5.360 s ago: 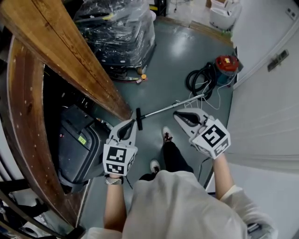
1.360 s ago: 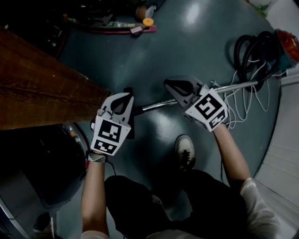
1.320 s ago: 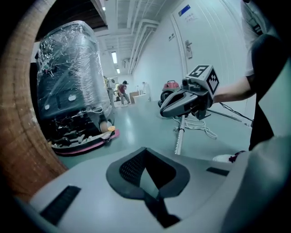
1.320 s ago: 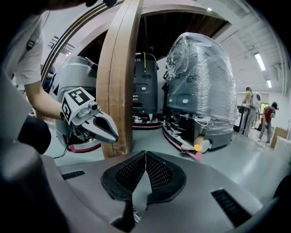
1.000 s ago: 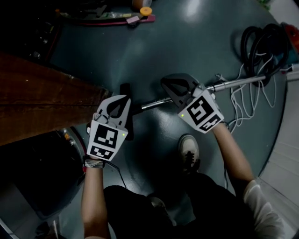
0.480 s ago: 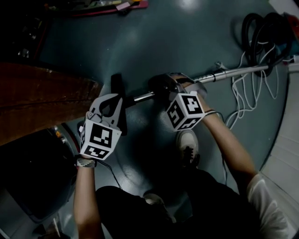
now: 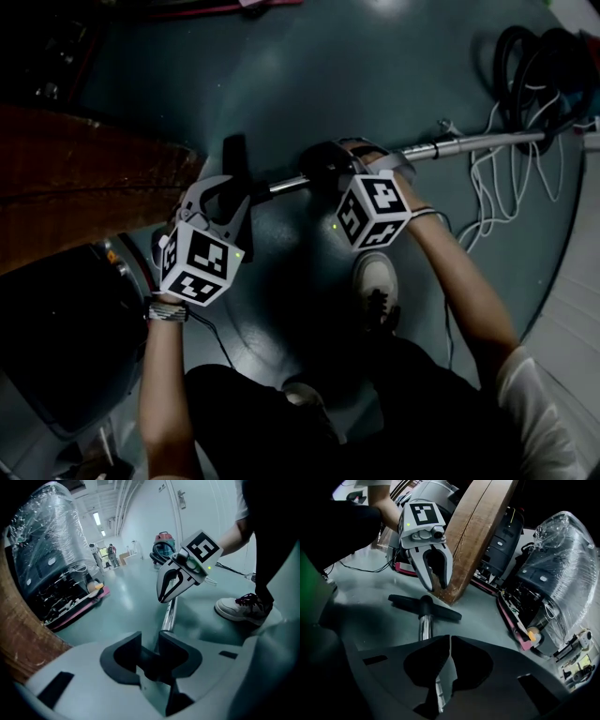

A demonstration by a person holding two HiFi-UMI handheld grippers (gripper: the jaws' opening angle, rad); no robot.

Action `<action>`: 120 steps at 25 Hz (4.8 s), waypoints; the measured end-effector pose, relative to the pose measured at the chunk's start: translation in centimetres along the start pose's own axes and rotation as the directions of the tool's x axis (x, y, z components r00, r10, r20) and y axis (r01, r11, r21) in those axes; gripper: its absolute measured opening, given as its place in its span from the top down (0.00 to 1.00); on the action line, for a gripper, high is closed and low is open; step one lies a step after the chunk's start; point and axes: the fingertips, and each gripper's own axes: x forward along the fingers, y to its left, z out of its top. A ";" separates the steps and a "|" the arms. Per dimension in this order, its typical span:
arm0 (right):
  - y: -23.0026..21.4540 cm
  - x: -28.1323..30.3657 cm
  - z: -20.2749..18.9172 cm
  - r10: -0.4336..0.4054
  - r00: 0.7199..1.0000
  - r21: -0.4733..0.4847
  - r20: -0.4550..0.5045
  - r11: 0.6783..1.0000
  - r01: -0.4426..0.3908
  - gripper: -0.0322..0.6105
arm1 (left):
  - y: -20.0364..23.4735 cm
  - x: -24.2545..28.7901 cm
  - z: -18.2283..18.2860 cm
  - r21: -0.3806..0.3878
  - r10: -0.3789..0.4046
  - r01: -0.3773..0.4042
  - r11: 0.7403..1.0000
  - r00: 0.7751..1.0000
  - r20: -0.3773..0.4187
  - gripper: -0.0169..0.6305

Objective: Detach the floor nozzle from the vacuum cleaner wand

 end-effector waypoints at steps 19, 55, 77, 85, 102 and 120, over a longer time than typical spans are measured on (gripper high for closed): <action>4.1 1.0 -0.6 0.324 0.946 0.040 -0.024 0.946 -0.323 0.64 | -2.7 3.7 -2.5 -0.029 -0.199 0.197 0.980 0.977 -0.079 0.57; 6.3 3.0 -3.7 0.329 0.920 -0.095 -0.214 0.930 -0.355 0.71 | -5.0 5.6 -4.3 0.022 -0.322 0.330 0.944 0.932 -0.168 0.68; 7.1 1.7 -3.5 0.285 0.931 -0.172 -0.227 0.929 -0.327 0.71 | -6.4 4.4 -3.7 -0.087 -0.448 0.440 0.894 0.886 -0.121 0.68; 7.2 1.3 -3.5 0.236 0.936 -0.250 -0.261 0.920 -0.302 0.71 | -6.8 3.9 -3.2 -0.105 -0.479 0.470 0.876 0.873 -0.090 0.68; 6.4 0.1 -2.7 0.246 0.941 -0.195 -0.232 0.936 -0.293 0.71 | -6.5 2.7 -2.5 0.112 -0.343 0.358 0.927 0.930 -0.133 0.69; 5.3 0.2 -2.7 0.257 0.944 -0.148 -0.207 0.946 -0.290 0.72 | -4.8 3.3 -2.1 0.354 -0.104 0.174 0.919 0.972 -0.209 0.69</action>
